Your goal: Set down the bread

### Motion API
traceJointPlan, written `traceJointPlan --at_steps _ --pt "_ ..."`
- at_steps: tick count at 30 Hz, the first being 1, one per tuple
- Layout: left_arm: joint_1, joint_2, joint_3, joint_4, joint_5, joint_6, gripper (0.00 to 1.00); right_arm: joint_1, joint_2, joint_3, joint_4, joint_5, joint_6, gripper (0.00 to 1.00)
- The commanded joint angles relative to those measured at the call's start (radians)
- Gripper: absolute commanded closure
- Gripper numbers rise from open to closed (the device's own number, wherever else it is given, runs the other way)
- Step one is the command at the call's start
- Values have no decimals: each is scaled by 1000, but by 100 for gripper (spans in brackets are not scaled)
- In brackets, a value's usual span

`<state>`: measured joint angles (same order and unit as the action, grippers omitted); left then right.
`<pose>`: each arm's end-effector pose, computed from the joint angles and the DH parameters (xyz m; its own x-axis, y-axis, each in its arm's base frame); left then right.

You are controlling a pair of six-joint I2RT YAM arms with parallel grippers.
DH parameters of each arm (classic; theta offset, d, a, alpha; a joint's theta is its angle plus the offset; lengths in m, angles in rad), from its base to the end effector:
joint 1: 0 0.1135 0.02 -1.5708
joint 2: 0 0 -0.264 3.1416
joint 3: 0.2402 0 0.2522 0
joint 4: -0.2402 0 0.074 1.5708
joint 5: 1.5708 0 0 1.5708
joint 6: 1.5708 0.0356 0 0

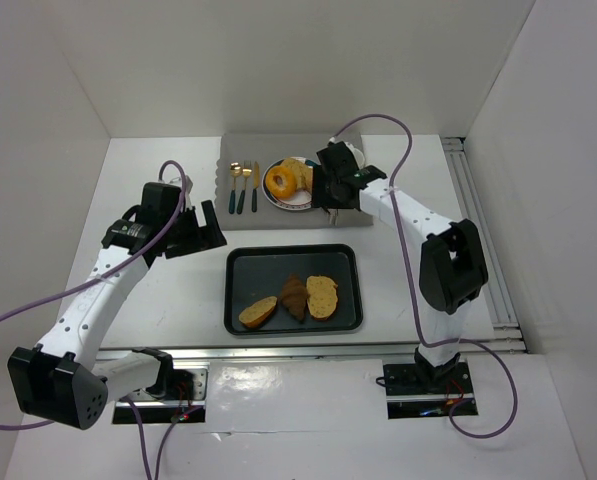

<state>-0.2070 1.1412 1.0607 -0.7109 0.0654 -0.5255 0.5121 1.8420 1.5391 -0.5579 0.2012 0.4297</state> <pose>0.2305 -0.0508 0.3157 -0.7277 -0.3587 -0.5847 -0.1329 0.9100 -0.3928 0.3639 0.1964 0.2695 -0.7537 0.0446 -0.6557 -0.0578 0.9893 0.1338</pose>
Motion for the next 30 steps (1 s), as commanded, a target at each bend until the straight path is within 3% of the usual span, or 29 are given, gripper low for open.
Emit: traceJointPlan --at_steps 1,9,13,17,22,30 --pt "6 -1 48 10 14 15 1 12 -71 27 36 21 -5 35" --pt "6 -12 58 10 14 24 1 32 -185 102 -30 27 -14 33" --pt "6 8 77 1 -7 33 1 32 -324 61 -57 157 -14 34" --pt "6 60 136 -58 -44 44 1 -59 -427 -45 -56 285 -5 34" --pt "15 36 136 -67 -70 65 1 -224 -449 -201 77 357 7 34" --pt "15 17 145 -67 -43 78 1 -372 -244 -321 410 339 -23 34"
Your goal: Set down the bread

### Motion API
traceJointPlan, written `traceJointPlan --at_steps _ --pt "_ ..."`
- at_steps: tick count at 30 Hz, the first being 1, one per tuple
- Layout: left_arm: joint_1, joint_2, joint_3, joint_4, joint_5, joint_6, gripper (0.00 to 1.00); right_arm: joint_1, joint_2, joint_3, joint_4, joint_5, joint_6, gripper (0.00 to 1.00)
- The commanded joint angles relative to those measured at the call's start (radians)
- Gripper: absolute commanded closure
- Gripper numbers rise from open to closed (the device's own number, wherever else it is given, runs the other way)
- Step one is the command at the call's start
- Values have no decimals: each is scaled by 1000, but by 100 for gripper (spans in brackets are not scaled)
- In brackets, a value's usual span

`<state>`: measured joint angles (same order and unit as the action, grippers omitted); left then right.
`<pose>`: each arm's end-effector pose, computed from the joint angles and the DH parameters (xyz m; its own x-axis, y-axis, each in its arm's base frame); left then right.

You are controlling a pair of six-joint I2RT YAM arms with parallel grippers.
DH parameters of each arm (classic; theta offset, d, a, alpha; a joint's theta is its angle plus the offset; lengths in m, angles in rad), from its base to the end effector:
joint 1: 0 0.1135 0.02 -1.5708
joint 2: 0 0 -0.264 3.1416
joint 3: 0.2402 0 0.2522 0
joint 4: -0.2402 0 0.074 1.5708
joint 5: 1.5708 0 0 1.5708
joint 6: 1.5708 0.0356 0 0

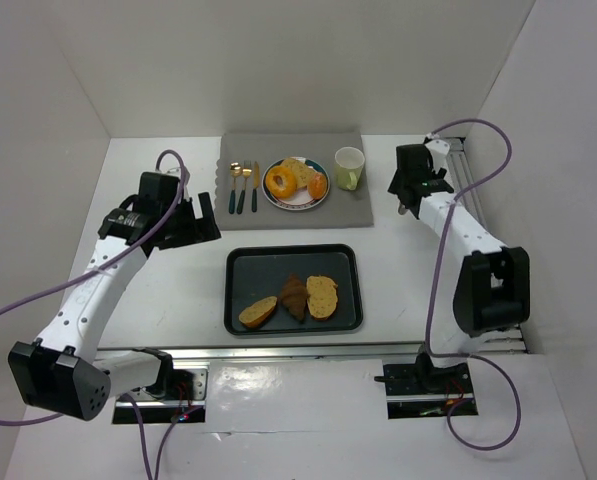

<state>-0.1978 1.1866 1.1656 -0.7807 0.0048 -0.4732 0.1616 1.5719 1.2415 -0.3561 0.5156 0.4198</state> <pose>0.2387 -0.0480 0.3343 -0.7182 -0.3208 -0.6175 -0.1432 0.9365 -0.3200 0.3509 0.0394 0.2882 -0.4749 0.2819 -0.8337 0.4709 0.8817 0.0299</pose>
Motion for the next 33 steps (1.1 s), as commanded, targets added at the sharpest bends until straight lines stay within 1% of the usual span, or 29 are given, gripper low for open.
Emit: traceJointPlan --at_steps 1,3,6,9,10,13,14,17,18,22,24,29,30,33 --pt "6 -28 40 3 18 25 1 -33 65 -51 247 2 -28 33" --pt "6 -28 40 3 31 25 1 -46 103 -60 314 -18 -38 33" --pt "6 -28 20 3 31 25 1 -71 169 -71 358 -68 -59 32" --pt "6 -39 -10 3 31 7 1 -82 215 -80 381 -94 -59 27" --pt "6 -39 -24 3 31 7 1 -92 227 -71 364 -109 -59 17" --pt "6 -48 -37 12 40 -2 1 -102 263 -21 292 -120 -59 3" --pt "6 -48 -37 12 40 -2 1 -102 263 -11 273 -103 -44 0" --pt "6 -48 -46 21 40 -2 1 -102 215 13 218 -94 -15 0" --pt "6 -48 -46 21 40 -2 1 -102 177 13 201 -94 5 0" --pt "6 -48 -46 21 31 -12 1 -77 96 53 62 -68 65 0" --pt "6 -48 -46 31 31 -21 1 -53 62 53 -6 -68 65 0" --pt "6 -48 -46 40 31 -12 1 -11 -41 -51 -82 -58 74 0" --pt "6 -38 -46 40 31 -12 1 -11 -53 -95 -98 -49 74 0" --pt "6 -38 -46 40 31 -1 1 0 -89 -178 -86 -49 74 3"
